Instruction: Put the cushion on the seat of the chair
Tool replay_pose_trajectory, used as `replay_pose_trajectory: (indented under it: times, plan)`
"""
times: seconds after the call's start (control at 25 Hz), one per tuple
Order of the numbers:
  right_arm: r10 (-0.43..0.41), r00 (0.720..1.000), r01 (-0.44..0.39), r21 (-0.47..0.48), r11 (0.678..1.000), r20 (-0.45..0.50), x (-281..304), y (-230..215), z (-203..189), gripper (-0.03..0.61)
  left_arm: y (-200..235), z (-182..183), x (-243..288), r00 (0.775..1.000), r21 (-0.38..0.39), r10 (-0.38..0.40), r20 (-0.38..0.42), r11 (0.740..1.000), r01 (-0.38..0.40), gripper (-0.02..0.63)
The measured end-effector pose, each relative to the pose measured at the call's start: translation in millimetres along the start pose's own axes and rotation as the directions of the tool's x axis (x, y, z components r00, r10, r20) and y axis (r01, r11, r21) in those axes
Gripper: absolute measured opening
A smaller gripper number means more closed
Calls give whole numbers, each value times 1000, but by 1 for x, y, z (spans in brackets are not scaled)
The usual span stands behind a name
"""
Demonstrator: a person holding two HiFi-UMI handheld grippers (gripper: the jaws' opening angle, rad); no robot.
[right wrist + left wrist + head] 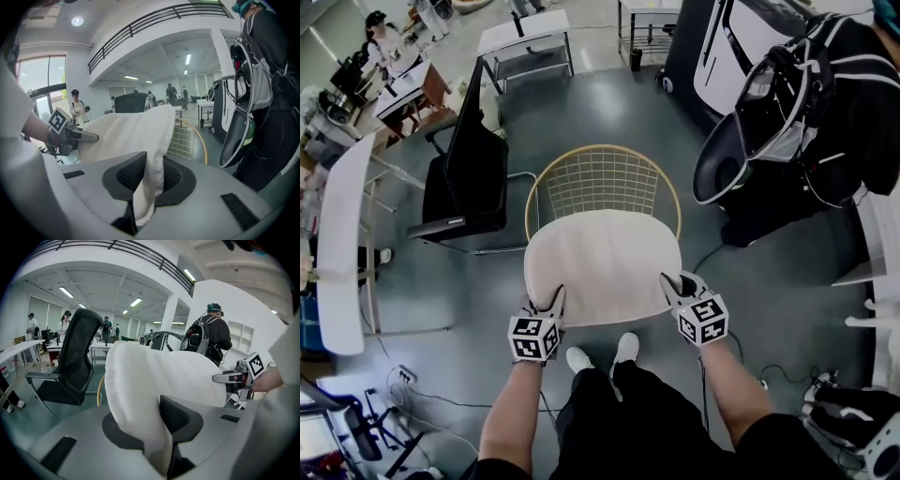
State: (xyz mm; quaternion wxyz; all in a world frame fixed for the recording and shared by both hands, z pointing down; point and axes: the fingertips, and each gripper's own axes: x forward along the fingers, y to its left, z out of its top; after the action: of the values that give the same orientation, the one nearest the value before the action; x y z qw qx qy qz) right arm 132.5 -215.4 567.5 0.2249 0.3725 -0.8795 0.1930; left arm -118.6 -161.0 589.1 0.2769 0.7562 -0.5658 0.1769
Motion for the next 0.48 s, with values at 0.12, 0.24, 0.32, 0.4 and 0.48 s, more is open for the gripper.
replay_pose_trajectory:
  times: [0.12,0.24,0.32,0.4,0.48]
  plan:
    - [3,1000,-3,6,1000,-24,19,-3,-7,64,13,-9,14,1000,-18,2,-24,1000,-2,120]
    - [3,999,-2,19,1000,-45,41,-6,-20,64,27,-21,31,999,-27,1,-47,1000,-3,121]
    - [1,998,1,30,1000,-57,53,-16,-35,64,29,-33,48,998,-32,2,-60,999,-3,121]
    - [-4,998,7,42,999,-70,69,-26,-45,64,35,-41,67,997,-39,-1,-75,999,-2,123]
    - [-11,996,16,54,998,-87,88,-36,-52,66,46,-45,86,996,-42,-10,-91,999,6,124]
